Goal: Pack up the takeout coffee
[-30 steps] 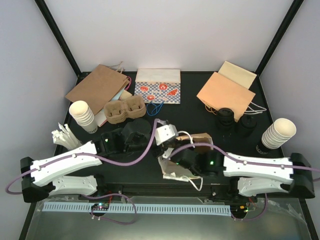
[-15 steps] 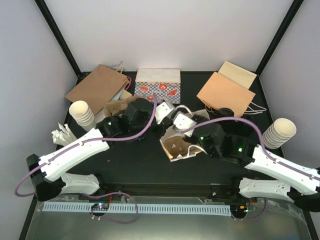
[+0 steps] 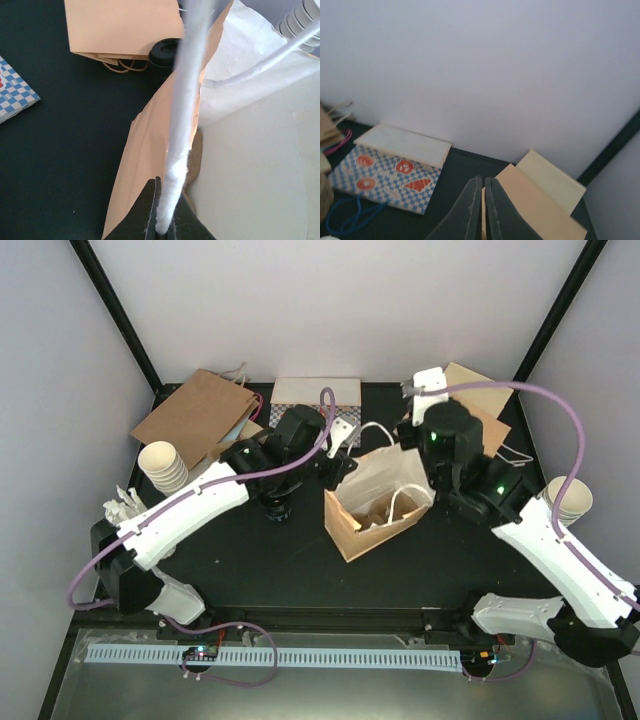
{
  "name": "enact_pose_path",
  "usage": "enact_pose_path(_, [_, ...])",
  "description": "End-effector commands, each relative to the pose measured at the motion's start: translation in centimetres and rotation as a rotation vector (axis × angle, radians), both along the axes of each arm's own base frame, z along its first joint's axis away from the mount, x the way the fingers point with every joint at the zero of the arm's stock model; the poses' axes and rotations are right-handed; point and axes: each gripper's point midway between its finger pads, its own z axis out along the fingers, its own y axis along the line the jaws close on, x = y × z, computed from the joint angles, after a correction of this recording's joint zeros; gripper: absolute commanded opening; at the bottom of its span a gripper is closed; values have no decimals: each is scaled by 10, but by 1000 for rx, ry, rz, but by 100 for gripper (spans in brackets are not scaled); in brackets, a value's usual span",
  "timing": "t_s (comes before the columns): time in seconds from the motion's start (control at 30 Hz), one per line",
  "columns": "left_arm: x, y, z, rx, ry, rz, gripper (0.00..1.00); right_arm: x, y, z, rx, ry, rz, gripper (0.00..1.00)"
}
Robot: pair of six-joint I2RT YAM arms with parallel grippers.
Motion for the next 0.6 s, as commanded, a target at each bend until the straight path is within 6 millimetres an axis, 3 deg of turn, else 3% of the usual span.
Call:
enact_pose_path(0.0, [17, -2, 16, -46, 64, 57, 2, 8, -34, 9, 156, 65, -163, 6])
enact_pose_path(0.23, [54, -3, -1, -53, 151, 122, 2, -4, -58, -4, 252, 63, -210, 14])
enact_pose_path(0.3, [66, 0, -4, -62, 167, 138, 2, -8, -64, -11, 253, 71, -220, 22])
enact_pose_path(0.4, [80, 3, -8, -68, 177, 151, 1, -14, -72, -26, 246, 97, -238, 43])
enact_pose_path(0.5, [94, 5, -8, -79, 161, 169, 2, -23, -76, -40, 266, 125, -227, 82])
enact_pose_path(0.57, [103, 9, -7, -81, 147, 193, 1, -30, -78, -47, 295, 137, -212, 92])
